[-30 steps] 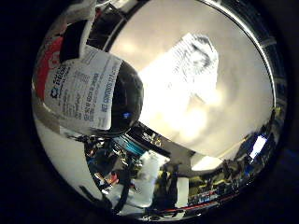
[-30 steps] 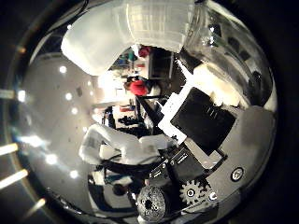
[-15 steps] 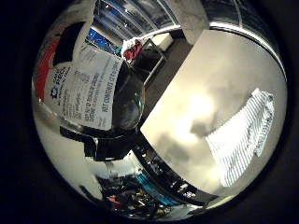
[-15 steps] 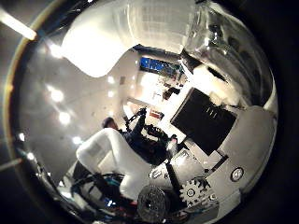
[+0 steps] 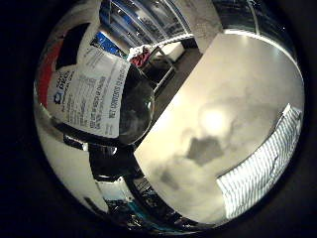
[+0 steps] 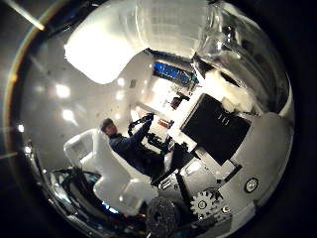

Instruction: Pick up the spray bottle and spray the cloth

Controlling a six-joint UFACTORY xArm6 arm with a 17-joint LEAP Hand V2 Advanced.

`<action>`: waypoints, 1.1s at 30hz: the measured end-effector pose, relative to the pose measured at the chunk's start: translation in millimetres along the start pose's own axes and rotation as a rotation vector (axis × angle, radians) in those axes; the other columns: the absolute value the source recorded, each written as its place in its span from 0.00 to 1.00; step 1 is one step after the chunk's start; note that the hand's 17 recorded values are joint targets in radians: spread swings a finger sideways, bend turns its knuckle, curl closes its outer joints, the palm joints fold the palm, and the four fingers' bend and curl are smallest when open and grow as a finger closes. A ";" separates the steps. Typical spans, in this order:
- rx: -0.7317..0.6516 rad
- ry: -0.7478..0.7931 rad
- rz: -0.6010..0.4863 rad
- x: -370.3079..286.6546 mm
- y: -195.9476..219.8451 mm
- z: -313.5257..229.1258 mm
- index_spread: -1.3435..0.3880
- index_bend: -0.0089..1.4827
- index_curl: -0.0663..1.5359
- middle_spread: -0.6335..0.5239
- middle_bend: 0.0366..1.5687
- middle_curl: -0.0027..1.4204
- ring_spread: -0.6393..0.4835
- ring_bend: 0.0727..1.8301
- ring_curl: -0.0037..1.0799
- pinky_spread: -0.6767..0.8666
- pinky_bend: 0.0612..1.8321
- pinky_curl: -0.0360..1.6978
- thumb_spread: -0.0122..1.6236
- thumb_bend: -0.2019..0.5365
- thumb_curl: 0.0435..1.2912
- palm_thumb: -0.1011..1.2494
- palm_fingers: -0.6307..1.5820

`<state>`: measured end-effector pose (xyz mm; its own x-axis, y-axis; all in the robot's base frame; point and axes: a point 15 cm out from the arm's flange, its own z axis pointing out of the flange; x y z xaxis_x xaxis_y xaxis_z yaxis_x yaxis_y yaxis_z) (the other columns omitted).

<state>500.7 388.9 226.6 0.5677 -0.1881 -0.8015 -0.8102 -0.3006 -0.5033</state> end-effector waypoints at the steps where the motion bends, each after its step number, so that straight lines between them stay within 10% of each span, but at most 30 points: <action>1: 0.007 0.007 0.009 14.5 -2.9 -3.2 0.67 0.79 0.51 0.49 0.87 0.43 0.43 0.80 0.54 0.30 0.54 0.77 0.54 0.25 0.61 0.80 0.82; 33: -0.059 0.135 0.078 159.0 23.1 -51.7 0.65 0.65 0.49 0.48 0.76 0.40 0.45 0.75 0.49 0.26 0.51 0.64 0.48 0.22 0.59 0.71 0.80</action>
<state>579.7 303.8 104.3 0.5212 -0.3357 -0.7846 -0.8447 -0.3341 -0.4182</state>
